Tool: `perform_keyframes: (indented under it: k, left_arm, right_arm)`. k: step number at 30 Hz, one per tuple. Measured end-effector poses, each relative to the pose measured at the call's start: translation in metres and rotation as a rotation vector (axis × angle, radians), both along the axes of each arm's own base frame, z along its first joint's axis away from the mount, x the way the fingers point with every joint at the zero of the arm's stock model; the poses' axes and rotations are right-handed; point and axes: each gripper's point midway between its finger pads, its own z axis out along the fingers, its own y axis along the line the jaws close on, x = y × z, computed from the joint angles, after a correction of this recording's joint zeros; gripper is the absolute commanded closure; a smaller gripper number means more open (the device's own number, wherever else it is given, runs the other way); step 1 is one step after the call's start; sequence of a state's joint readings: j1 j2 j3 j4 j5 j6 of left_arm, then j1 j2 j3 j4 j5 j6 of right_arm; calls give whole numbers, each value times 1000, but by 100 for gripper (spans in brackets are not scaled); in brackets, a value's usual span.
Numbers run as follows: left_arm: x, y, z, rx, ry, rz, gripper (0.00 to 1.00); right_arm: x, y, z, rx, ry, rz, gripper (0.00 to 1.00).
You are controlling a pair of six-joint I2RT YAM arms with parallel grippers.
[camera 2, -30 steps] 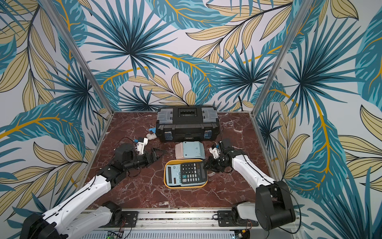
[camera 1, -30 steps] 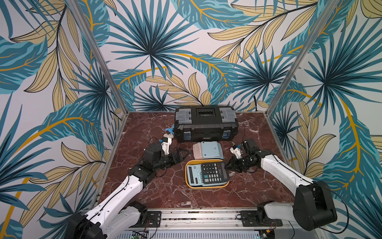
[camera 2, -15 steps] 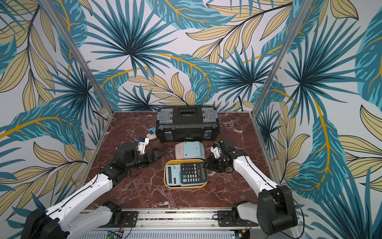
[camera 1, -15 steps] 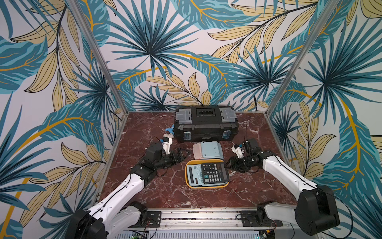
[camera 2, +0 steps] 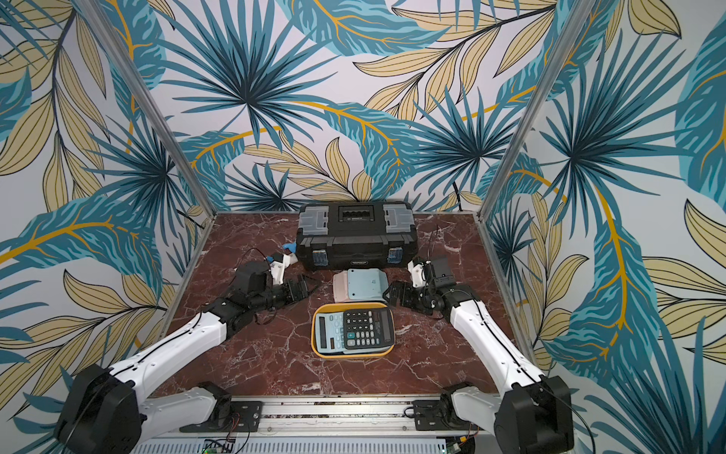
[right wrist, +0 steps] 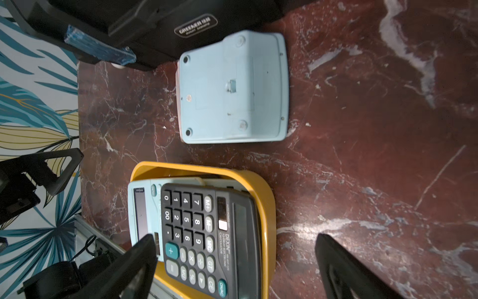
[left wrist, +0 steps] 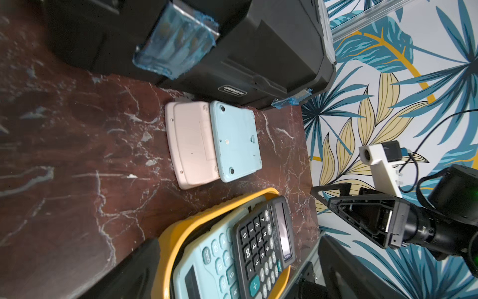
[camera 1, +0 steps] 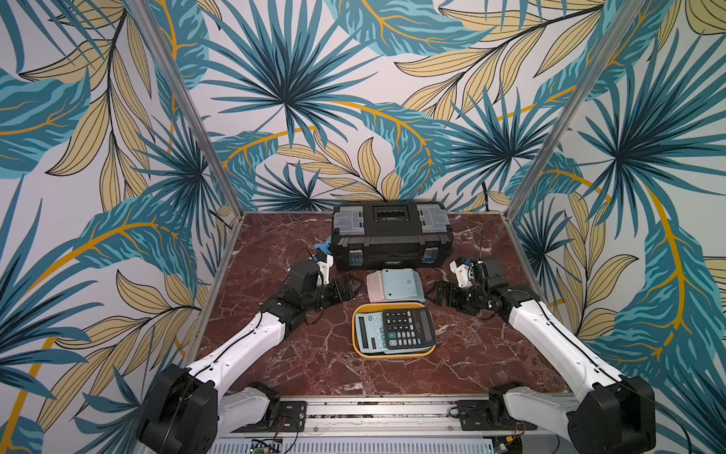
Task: Put the calculator in the storage box
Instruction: Place the calculator in the storage box, then pick up the calculator at the center of the board.
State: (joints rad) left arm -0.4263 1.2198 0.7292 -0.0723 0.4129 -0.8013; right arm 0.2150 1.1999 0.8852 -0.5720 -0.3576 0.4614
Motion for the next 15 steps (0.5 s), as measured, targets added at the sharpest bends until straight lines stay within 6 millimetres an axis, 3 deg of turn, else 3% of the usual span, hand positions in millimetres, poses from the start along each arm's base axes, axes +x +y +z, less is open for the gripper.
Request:
perform_keyframes:
  k: [15]
  left_arm:
    - [33, -46, -55, 188, 46, -100, 0]
  right_arm:
    - [60, 4, -50, 26, 65, -81, 1]
